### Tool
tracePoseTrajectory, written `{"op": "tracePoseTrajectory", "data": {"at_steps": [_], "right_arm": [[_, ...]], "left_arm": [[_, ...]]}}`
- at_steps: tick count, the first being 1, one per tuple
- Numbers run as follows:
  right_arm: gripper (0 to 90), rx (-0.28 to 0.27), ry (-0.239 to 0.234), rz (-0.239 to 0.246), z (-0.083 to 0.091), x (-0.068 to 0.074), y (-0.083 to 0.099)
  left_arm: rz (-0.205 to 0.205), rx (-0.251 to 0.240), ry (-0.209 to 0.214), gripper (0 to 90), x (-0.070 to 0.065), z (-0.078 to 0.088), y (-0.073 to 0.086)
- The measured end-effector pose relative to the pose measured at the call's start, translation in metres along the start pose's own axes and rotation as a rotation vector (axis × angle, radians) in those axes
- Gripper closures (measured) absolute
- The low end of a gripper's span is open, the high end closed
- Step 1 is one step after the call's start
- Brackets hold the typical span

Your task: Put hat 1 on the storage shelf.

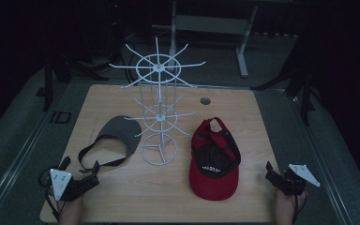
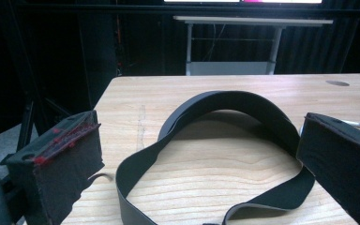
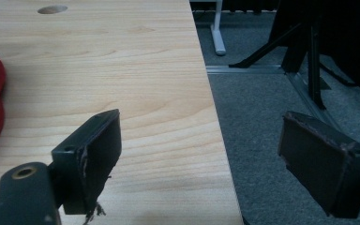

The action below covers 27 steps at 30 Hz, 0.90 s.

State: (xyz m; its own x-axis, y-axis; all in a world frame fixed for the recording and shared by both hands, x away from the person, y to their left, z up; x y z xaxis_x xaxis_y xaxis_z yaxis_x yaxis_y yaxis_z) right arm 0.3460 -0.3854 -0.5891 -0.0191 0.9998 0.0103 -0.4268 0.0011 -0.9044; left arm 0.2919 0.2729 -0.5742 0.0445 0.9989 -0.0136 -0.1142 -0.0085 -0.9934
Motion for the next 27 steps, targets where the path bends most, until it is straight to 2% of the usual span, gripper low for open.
{"op": "tracePoseTrajectory", "data": {"at_steps": [4, 8, 11, 12, 15, 16, 19, 20, 21, 22, 23, 24, 25, 26, 27], "right_arm": [[13.4, 0.015, -0.004, 0.018, -0.001, 0.002, 0.001], [13.4, 0.049, -0.049, 0.068, -0.002, 0.010, 0.001], [13.4, 0.047, -0.072, 0.078, 0.002, 0.015, -0.001], [13.4, 0.079, -0.113, 0.074, 0.006, 0.021, -0.005], [12.0, 0.115, -0.186, 0.074, 0.013, 0.033, -0.019], [11.2, 0.127, -0.191, 0.083, 0.016, 0.036, -0.025], [10.1, 0.118, -0.210, 0.114, 0.023, 0.047, -0.045], [10.1, 0.113, -0.215, 0.129, 0.025, 0.051, -0.052], [10.1, 0.113, -0.215, 0.129, 0.025, 0.051, -0.052], [10.7, 0.102, -0.246, 0.132, 0.027, 0.057, -0.059], [10.7, 0.102, -0.246, 0.132, 0.027, 0.057, -0.059], [10.6, 0.126, -0.342, 0.133, 0.027, 0.075, -0.074], [10.6, 0.126, -0.342, 0.133, 0.027, 0.075, -0.074], [10.6, 0.135, -0.362, 0.162, 0.022, 0.087, -0.081], [10.5, 0.133, -0.381, 0.159, 0.020, 0.092, -0.083]], "left_arm": [[0.001, 0.003, 0.002, 0.9, -0.002, 0.000, 0.001], [0.004, -0.007, 0.004, 0.8, -0.004, 0.001, -0.002], [0.011, -0.021, 0.010, 0.9, -0.006, 0.003, -0.005], [0.016, -0.033, 0.019, 0.8, -0.008, 0.005, -0.007], [0.031, -0.022, 0.023, 0.8, -0.009, 0.005, -0.007], [0.043, -0.021, 0.031, 0.8, -0.009, 0.006, -0.007], [0.057, -0.013, 0.038, 0.8, -0.010, 0.006, -0.006], [0.074, -0.014, 0.056, 0.8, -0.012, 0.007, -0.007], [0.074, -0.014, 0.056, 0.8, -0.012, 0.007, -0.007], [0.079, -0.014, 0.062, 0.8, -0.014, 0.008, -0.008], [0.079, -0.014, 0.062, 0.9, -0.014, 0.008, -0.008], [0.079, -0.016, 0.067, 0.8, -0.016, 0.009, -0.009], [0.077, -0.019, 0.065, 0.8, -0.017, 0.009, -0.009], [0.072, -0.021, 0.068, 0.9, -0.018, 0.009, -0.010], [0.071, -0.020, 0.074, 0.9, -0.019, 0.010, -0.010]]}}
Point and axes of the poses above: each handheld gripper's, and its own axes: z roughly backward along the jaws, y roughly out of its underside, x roughly to its left, the point moved 8 cm from there along -z, roughly forward along the jaws, and after that the axes turned 2 degrees about -y, right-handed, at the moved point
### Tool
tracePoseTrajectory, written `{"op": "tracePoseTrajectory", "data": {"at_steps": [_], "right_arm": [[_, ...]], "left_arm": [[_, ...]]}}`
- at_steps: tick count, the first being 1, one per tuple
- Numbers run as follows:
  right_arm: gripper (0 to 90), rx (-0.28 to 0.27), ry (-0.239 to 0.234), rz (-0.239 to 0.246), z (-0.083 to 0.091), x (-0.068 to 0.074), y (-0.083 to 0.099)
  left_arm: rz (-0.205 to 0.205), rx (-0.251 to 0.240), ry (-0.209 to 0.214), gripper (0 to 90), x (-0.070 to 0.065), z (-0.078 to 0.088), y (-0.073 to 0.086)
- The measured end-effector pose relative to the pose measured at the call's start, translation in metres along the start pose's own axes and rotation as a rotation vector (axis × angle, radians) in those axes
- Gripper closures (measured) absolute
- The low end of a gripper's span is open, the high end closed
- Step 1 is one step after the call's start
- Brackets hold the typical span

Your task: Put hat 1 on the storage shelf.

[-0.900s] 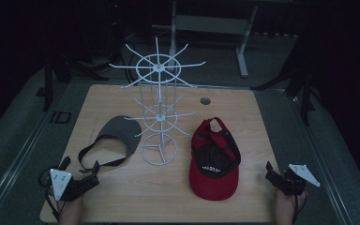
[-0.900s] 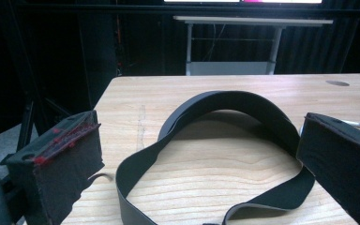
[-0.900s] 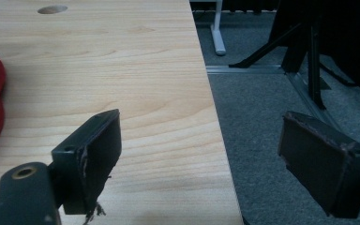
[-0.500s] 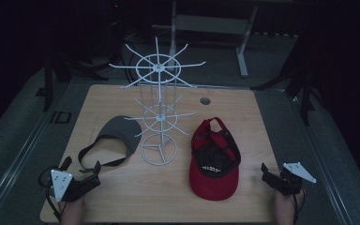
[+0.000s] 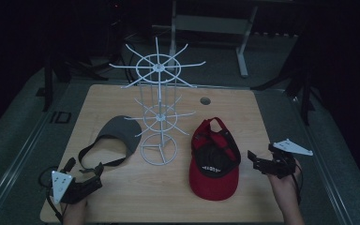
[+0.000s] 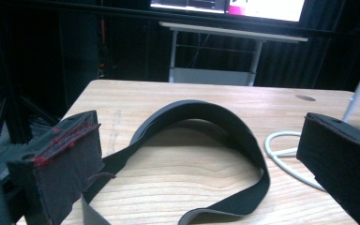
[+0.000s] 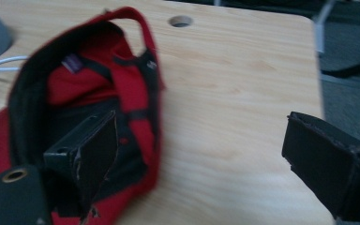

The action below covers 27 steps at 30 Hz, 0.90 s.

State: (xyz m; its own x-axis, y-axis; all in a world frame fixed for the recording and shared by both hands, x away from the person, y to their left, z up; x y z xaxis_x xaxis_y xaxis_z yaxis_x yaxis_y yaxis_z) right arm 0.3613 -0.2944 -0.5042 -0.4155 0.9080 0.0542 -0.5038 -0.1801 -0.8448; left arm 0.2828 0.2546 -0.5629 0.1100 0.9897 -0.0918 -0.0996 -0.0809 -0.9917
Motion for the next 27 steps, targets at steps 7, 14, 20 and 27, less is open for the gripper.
{"op": "tracePoseTrajectory", "data": {"at_steps": [7, 14, 20, 27], "right_arm": [[15.1, 0.026, -0.044, 0.088, -0.047, 0.021, -0.009], [19.5, 0.056, -0.044, 0.131, -0.081, 0.027, -0.007], [19.6, 0.112, -0.014, 0.173, -0.105, 0.036, 0.007], [25.5, 0.173, 0.065, 0.243, -0.123, 0.044, 0.023]], "left_arm": [[-0.014, 0.021, -0.018, 0.9, 0.001, 0.000, 0.001], [-0.024, 0.032, -0.007, 0.8, -0.003, 0.000, 0.001], [-0.032, 0.031, 0.006, 0.9, -0.008, 0.001, 0.001], [-0.013, 0.037, 0.002, 0.9, -0.005, 0.002, 0.002]]}}
Point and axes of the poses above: each handheld gripper's, and its own axes: z roughly backward along the jaws, y roughly out of its underside, x roughly to its left, the point moved 8 cm from there along -z, roughly forward along the jaws, and after that the axes turned 2 degrees about -y, right-handed, at the moved point
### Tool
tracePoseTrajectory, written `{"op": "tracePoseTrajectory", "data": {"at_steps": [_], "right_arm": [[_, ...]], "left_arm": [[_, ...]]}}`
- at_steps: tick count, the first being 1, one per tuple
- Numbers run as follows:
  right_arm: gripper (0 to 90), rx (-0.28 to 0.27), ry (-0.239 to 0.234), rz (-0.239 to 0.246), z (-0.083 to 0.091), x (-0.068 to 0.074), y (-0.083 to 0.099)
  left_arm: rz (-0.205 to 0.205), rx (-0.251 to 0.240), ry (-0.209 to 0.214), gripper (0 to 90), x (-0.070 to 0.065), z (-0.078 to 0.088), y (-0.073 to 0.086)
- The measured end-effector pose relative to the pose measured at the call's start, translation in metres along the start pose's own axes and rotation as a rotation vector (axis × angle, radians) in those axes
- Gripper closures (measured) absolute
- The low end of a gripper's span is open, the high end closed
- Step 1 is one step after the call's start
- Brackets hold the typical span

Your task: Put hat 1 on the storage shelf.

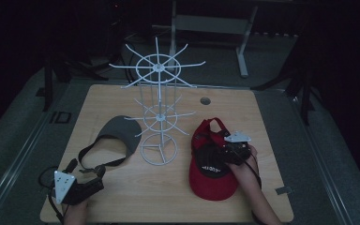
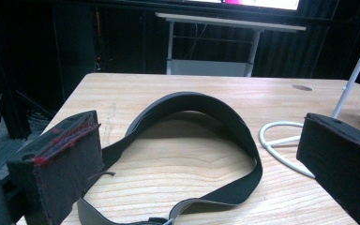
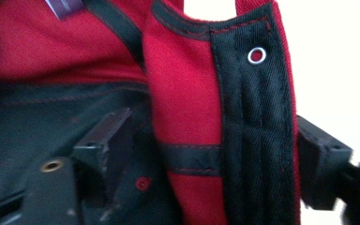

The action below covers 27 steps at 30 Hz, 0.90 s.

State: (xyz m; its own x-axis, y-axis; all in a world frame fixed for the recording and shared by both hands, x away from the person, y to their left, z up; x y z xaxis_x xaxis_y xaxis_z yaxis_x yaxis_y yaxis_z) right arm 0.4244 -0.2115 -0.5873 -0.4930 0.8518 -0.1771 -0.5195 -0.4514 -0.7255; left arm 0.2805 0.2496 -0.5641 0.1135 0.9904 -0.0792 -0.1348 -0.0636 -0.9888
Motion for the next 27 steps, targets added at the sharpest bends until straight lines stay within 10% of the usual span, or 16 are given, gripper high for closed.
{"op": "tracePoseTrajectory", "data": {"at_steps": [11, 15, 27], "right_arm": [[53.7, 0.072, -0.036, 0.052, -0.010, 0.007, 0.010], [82.4, 0.093, -0.023, 0.115, -0.009, 0.007, 0.011], [84.9, -0.014, 0.001, 0.098, 0.027, -0.001, -0.018]], "left_arm": [[0.003, 0.014, 0.011, 0.9, -0.001, -0.002, 0.002], [-0.005, 0.024, 0.005, 0.8, -0.001, -0.003, 0.004], [0.004, 0.026, 0.009, 0.9, 0.000, -0.003, 0.004]]}}
Point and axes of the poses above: each handheld gripper's, and its own axes: z roughly backward along the jaws, y roughly out of its underside, x roughly to its left, the point moved 8 cm from there along -z, roughly forward along the jaws, and after that the axes turned 2 degrees about -y, right-handed, at the moved point
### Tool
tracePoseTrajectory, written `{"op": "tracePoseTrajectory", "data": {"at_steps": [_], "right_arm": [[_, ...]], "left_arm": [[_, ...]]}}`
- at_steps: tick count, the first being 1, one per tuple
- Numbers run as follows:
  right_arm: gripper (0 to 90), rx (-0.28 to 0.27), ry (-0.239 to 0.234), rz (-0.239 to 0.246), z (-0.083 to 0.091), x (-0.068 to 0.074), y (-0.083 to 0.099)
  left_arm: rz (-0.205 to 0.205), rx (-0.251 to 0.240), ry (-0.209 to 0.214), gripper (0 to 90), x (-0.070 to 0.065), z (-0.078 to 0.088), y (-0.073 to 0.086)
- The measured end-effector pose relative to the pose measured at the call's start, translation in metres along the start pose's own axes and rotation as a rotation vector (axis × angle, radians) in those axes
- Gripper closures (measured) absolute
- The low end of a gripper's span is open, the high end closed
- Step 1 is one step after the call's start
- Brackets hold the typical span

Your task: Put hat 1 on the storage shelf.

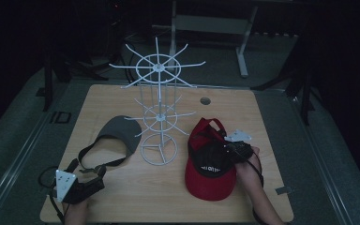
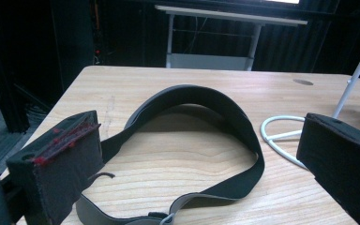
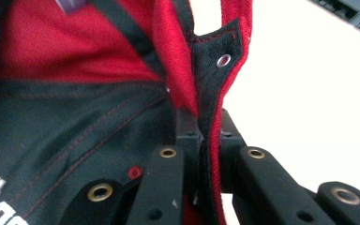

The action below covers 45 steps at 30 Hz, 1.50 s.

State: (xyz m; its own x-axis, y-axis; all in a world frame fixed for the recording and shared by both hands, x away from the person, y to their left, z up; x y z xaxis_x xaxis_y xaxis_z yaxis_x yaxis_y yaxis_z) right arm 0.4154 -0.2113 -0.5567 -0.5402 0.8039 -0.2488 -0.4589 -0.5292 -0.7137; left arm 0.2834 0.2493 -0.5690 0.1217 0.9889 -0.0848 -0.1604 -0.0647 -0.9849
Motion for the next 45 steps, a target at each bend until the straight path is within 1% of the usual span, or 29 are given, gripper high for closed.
{"op": "tracePoseTrajectory", "data": {"at_steps": [2, 3, 4, 5, 6, 7, 8, 9, 10, 11, 12, 13, 15, 17, 19, 20, 24, 27, 29, 31, 33, 36, 37, 38, 39, 40, 41, 43, 45], "right_arm": [[84.8, -0.031, 0.001, -0.007, 0.010, 0.000, -0.010], [84.8, -0.031, 0.001, -0.007, 0.010, 0.000, -0.010], [84.9, -0.053, 0.003, -0.014, 0.017, -0.001, -0.016], [84.9, -0.053, 0.003, -0.014, 0.017, -0.001, -0.016], [84.9, -0.071, 0.008, -0.026, 0.025, -0.002, -0.023], [84.9, -0.071, 0.008, -0.026, 0.025, -0.002, -0.023], [84.9, -0.084, 0.012, -0.037, 0.031, -0.005, -0.028], [84.9, -0.084, 0.012, -0.037, 0.031, -0.005, -0.028], [84.9, -0.093, 0.016, -0.043, 0.035, -0.006, -0.031], [84.9, -0.109, 0.024, -0.052, 0.043, -0.009, -0.037], [84.9, -0.109, 0.024, -0.052, 0.043, -0.009, -0.037], [84.9, -0.131, 0.030, -0.062, 0.052, -0.012, -0.042], [84.9, -0.138, 0.032, -0.063, 0.055, -0.013, -0.044], [84.9, -0.173, 0.042, -0.075, 0.069, -0.018, -0.052], [84.9, -0.179, 0.043, -0.076, 0.072, -0.019, -0.054], [84.9, -0.196, 0.047, -0.079, 0.079, -0.021, -0.058], [84.9, -0.219, 0.051, -0.077, 0.094, -0.024, -0.064], [84.9, -0.234, 0.055, -0.077, 0.102, -0.026, -0.068], [84.9, -0.244, 0.064, -0.078, 0.109, -0.028, -0.070], [84.9, -0.251, 0.070, -0.076, 0.113, -0.030, -0.072], [84.9, -0.257, 0.072, -0.079, 0.118, -0.032, -0.074], [84.8, -0.268, 0.080, -0.081, 0.127, -0.035, -0.077], [84.8, -0.269, 0.082, -0.080, 0.129, -0.036, -0.078], [84.8, -0.269, 0.082, -0.080, 0.129, -0.036, -0.078], [84.8, -0.275, 0.087, -0.079, 0.132, -0.037, -0.079], [84.8, -0.278, 0.084, -0.082, 0.135, -0.038, -0.080], [84.8, -0.283, 0.088, -0.083, 0.138, -0.039, -0.081], [84.8, -0.282, 0.088, -0.083, 0.139, -0.039, -0.082], [84.8, -0.294, 0.082, -0.082, 0.145, -0.038, -0.085]], "left_arm": [[-0.004, 0.003, 0.000, 0.8, 0.000, 0.000, 0.000], [-0.005, 0.004, 0.002, 0.8, 0.000, 0.000, 0.000], [-0.006, 0.002, 0.003, 0.9, 0.000, 0.000, 0.000], [-0.007, 0.001, 0.004, 0.9, 0.000, 0.000, 0.000], [-0.008, 0.001, 0.006, 0.9, -0.001, 0.000, 0.000], [-0.008, 0.001, 0.007, 0.9, -0.001, 0.000, 0.000], [-0.005, -0.001, 0.008, 0.9, -0.001, 0.000, 0.000], [-0.007, -0.001, 0.009, 0.9, -0.001, 0.000, 0.000], [-0.006, -0.003, 0.009, 0.9, -0.001, 0.000, 0.000], [-0.007, -0.004, 0.009, 0.8, -0.001, 0.000, -0.001], [-0.010, -0.003, 0.009, 0.8, -0.001, 0.000, -0.001], [-0.007, -0.005, 0.012, 0.9, -0.001, 0.000, -0.001], [-0.012, -0.001, 0.014, 0.9, -0.002, 0.000, 0.000], [-0.014, 0.003, 0.021, 0.9, -0.003, 0.000, 0.000], [-0.011, 0.005, 0.024, 0.9, -0.003, 0.000, 0.000], [0.032, 0.027, 0.063, 0.9, -0.007, 0.000, -0.001], [0.047, 0.043, 0.101, 0.9, -0.015, 0.003, -0.005], [0.045, 0.042, 0.146, 0.8, -0.026, 0.006, -0.012], [0.030, 0.045, 0.158, 0.8, -0.032, 0.008, -0.018], [0.036, 0.054, 0.182, 0.9, -0.039, 0.010, -0.025], [0.039, 0.049, 0.201, 0.9, -0.045, 0.014, -0.033], [0.026, 0.043, 0.222, 0.8, -0.055, 0.021, -0.045], [0.009, 0.055, 0.253, 0.8, -0.060, 0.024, -0.049], [0.009, 0.055, 0.253, 0.8, -0.060, 0.024, -0.049], [-0.022, 0.066, 0.267, 0.8, -0.065, 0.026, -0.053], [-0.035, 0.071, 0.273, 0.8, -0.068, 0.027, -0.054], [-0.043, 0.079, 0.307, 0.8, -0.072, 0.029, -0.056], [-0.050, 0.091, 0.319, 0.9, -0.077, 0.030, -0.060], [-0.062, 0.080, 0.341, 0.9, -0.085, 0.034, -0.071]]}}
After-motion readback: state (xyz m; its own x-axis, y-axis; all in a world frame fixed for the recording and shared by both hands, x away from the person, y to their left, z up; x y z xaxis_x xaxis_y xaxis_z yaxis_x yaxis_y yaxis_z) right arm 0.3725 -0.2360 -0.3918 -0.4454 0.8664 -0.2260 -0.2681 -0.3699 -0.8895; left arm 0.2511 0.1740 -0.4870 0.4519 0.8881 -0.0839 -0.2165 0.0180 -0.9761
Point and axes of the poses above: each handheld gripper's, and its own axes: z roughly backward along the jaws, y roughly out of its underside, x roughly to its left, the point moved 8 cm from there along -z, roughly forward along the jaws, and after that the axes turned 2 degrees about -y, right-handed, at the moved point
